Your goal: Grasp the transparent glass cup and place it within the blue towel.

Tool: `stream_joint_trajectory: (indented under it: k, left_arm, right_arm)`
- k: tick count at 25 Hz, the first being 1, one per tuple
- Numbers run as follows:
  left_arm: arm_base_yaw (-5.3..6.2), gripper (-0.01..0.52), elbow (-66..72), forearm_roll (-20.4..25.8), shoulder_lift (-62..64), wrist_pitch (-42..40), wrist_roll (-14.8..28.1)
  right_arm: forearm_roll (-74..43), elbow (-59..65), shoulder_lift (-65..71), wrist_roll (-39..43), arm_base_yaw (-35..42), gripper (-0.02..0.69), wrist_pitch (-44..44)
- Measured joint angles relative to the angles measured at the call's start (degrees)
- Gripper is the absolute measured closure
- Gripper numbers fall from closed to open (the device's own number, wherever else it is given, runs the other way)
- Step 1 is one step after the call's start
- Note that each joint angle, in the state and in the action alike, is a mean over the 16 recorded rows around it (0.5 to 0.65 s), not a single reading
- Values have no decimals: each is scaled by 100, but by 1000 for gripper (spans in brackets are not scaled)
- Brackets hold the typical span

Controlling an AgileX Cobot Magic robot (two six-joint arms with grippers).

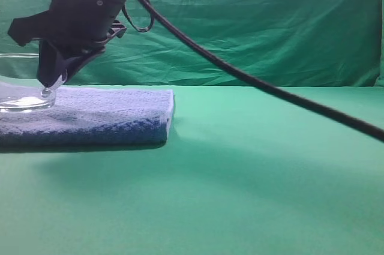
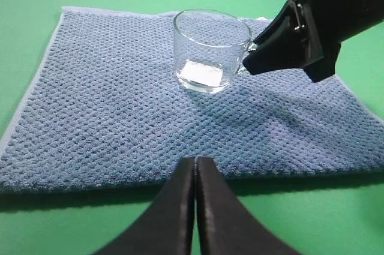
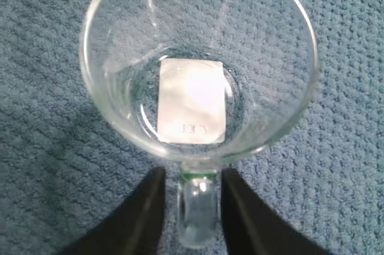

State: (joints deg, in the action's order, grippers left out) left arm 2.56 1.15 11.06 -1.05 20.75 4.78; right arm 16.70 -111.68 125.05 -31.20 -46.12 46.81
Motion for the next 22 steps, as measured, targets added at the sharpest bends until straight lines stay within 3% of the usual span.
stream_joint_trajectory:
  k: [12,22]
  left_arm:
    - [0,514,0,0,0,0,0]
    - [0,514,0,0,0,0,0]
  right_arm:
    - [-770,467,-2225,1400,214,643,1429]
    - [-926,2863,-4806,1671,253,665,725]
